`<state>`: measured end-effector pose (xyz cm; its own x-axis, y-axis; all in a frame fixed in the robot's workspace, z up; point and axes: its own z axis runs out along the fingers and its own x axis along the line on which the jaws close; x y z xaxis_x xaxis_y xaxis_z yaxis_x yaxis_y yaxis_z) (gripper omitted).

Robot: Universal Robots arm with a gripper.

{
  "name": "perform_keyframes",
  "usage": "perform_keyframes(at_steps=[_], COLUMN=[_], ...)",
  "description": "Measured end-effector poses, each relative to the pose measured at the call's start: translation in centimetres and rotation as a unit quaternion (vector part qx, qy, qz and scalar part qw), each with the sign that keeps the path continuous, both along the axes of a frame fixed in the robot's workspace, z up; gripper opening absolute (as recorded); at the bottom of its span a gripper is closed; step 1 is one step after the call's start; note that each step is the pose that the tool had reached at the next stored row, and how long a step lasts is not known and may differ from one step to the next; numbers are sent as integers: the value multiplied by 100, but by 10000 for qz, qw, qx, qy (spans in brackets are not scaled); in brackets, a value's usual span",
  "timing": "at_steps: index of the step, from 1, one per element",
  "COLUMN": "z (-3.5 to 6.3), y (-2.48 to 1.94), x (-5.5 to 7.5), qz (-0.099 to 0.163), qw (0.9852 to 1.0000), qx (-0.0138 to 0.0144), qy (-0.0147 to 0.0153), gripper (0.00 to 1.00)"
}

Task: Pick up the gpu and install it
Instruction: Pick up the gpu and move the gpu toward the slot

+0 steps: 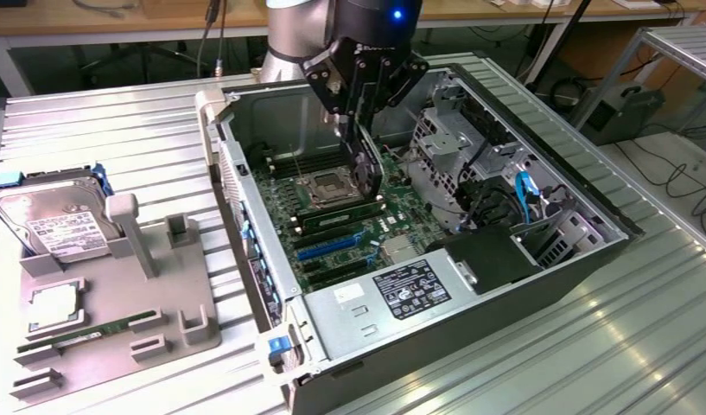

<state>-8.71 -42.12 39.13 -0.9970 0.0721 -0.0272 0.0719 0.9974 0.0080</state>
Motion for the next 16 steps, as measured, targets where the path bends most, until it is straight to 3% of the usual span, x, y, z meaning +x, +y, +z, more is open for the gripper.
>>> perform_keyframes(at_steps=[16], z=[-31], y=[0], x=[213], qz=[13], qw=[10000], qx=[0], qy=[0], gripper=[26])
